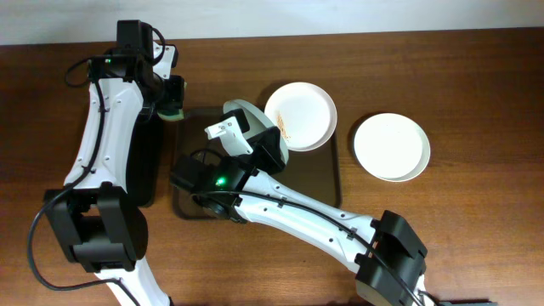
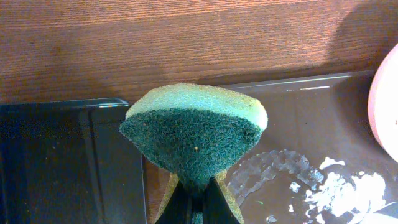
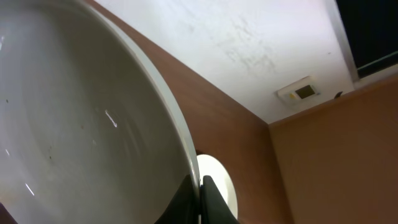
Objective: Clean dirty plates on tray and stack at the side
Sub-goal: 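Carry the blue-green plate with the right gripper onto the white plate, then grip the pink plate with the right gripper and drag it to tray center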
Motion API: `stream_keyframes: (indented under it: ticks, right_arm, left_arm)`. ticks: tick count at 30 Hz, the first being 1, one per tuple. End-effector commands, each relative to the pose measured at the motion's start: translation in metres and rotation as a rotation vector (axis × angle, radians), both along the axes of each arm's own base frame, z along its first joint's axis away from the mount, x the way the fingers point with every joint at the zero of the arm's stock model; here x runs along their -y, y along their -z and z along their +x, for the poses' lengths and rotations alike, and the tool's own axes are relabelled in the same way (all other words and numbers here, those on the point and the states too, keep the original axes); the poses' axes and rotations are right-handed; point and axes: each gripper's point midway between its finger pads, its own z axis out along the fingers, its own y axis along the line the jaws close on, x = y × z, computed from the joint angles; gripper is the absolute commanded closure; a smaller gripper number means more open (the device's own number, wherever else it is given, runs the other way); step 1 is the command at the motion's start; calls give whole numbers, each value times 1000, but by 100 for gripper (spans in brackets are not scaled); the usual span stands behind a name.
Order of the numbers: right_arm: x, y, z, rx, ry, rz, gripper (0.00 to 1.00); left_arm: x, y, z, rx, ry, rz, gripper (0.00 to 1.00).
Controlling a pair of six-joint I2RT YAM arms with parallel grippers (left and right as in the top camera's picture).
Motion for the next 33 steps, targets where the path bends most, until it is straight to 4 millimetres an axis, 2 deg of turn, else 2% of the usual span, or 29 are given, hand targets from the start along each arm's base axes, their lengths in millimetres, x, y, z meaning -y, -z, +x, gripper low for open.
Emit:
stream_keyframes:
  ticks: [1, 7, 8, 10, 12, 13, 15, 18, 20, 23, 25, 27, 28, 31, 32, 33]
  right_arm:
    - [2, -22, 0, 79, 10, 18, 96]
    - [1, -16, -1, 53, 10, 42, 96]
    - [0, -9, -3, 22, 17, 76, 96]
    - [3, 18, -8, -135, 40, 176, 96]
    - [12, 28, -14, -294, 70, 333, 96]
    - [23, 21, -13, -354, 96, 450, 96]
    - [57, -1, -6, -432, 142, 653, 96]
    - [138, -25, 12, -468, 241, 858, 96]
    - [198, -21, 21, -461, 370, 915, 96]
    - [287, 8, 20, -429, 606, 959, 96]
    - [327, 50, 11, -459, 704, 1036, 96]
    - [348, 96, 1, -469, 775, 1102, 96]
    - [352, 113, -1, -463, 785, 1123, 96]
    - [347, 168, -1, -446, 756, 1160, 96]
    - [347, 180, 1, -432, 746, 1161, 96]
    - [347, 184, 2, -429, 748, 1163, 95]
  left_arm:
    - [2, -3, -1, 3, -8, -18, 99]
    - [2, -3, -1, 3, -8, -18, 99]
    - [2, -3, -1, 3, -8, -18, 99]
    - [2, -3, -1, 2, -7, -19, 99]
    - [2, -3, -1, 2, -7, -19, 99]
    - [2, -2, -1, 0, -7, -19, 99]
    - [2, -2, -2, 0, -7, -19, 99]
    - [2, -2, -2, -2, -7, -19, 99]
    - [2, -2, -2, -1, -7, -19, 99]
    - [2, -2, -2, -1, -7, -19, 99]
    - [2, -2, -2, -1, -7, -19, 99]
    - [2, -2, -2, -1, -7, -19, 99]
    - [2, -2, -2, -1, -7, -19, 99]
    - [2, -2, -2, -1, -7, -19, 99]
    - [2, -2, -2, -1, -7, -19, 99]
    - [2, -2, -2, -1, -7, -19, 99]
